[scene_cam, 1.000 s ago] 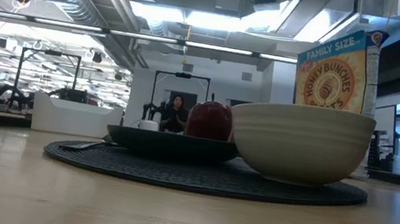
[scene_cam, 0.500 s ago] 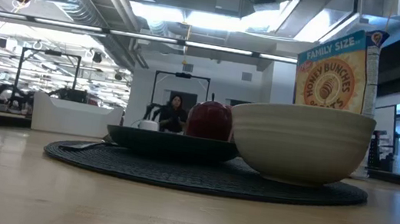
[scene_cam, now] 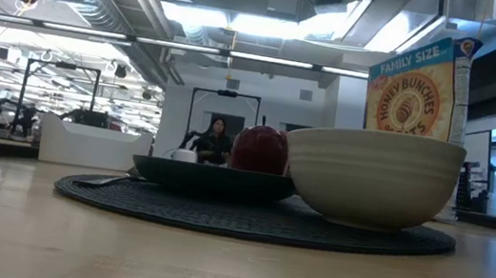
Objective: Arrange a breakfast setting
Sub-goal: Adjust the yellow cup, then return to Home Position
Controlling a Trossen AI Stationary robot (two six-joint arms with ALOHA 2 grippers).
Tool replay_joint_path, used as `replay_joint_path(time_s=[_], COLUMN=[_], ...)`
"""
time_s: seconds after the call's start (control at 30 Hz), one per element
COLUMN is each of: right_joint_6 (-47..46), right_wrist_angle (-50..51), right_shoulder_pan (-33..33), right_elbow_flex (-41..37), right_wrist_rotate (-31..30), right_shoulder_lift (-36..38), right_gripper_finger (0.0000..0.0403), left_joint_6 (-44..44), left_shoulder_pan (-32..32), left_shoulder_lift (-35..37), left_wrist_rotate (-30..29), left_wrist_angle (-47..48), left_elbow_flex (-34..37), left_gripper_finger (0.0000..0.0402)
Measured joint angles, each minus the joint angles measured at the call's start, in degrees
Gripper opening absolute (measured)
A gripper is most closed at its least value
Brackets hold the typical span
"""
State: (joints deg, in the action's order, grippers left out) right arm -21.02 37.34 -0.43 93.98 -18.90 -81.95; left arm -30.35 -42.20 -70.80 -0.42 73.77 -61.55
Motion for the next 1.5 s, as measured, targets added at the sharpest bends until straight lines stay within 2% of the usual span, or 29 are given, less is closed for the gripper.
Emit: replay_joint_path(time_s=[0.23, 0.5, 0.83, 0.97, 1.13, 1.23, 1.33, 1.4, 1.5], right_joint_6=[-0.12, -0.15, 0.25, 0.27, 0.4, 0.68, 2.46, 5.07, 10.15], right_wrist_angle=[0.02, 0.04, -0.24, -0.31, -0.39, -0.83, -3.33, -5.69, -7.3], right_shoulder_pan=[0.02, 0.02, 0.02, 0.02, -0.8, -1.25, -1.52, -1.48, 0.25], right_elbow_flex=[0.0, 0.0, 0.0, 0.0, 0.01, 0.0, 0.0, 0.0, 0.01], right_wrist_rotate=[0.0, 0.0, 0.02, 0.02, 0.55, 1.91, 5.53, 7.92, 10.5], right_shoulder_lift=[0.0, 0.0, 0.0, 0.01, 0.01, 0.02, 0.02, 0.09, 0.43], right_gripper_finger=[0.0159, 0.0159, 0.0159, 0.0159, 0.0159, 0.0159, 0.0159, 0.0157, 0.0141], left_joint_6=[-3.61, -4.98, -5.29, -5.19, -5.09, -5.06, -4.75, -3.41, 2.23], left_shoulder_pan=[-3.56, -5.81, -5.8, -5.7, -5.66, -5.19, -3.56, -1.86, 1.56], left_shoulder_lift=[3.86, 4.65, 4.55, 4.56, 4.57, 4.57, 5.46, 6.64, 9.3], left_wrist_rotate=[0.71, 0.48, 0.88, 1.39, -1.32, -5.07, -12.43, -19.49, -29.71], left_wrist_angle=[-0.66, -5.96, -5.0, -3.52, 1.01, 3.91, 3.72, 1.0, -8.71], left_elbow_flex=[3.68, 6.83, 7.05, 3.92, -2.74, -6.67, -9.92, -11.45, -12.02], left_gripper_finger=[0.0008, 0.0014, 0.0085, 0.011, 0.0125, 0.0128, 0.0128, 0.0128, 0.0128])
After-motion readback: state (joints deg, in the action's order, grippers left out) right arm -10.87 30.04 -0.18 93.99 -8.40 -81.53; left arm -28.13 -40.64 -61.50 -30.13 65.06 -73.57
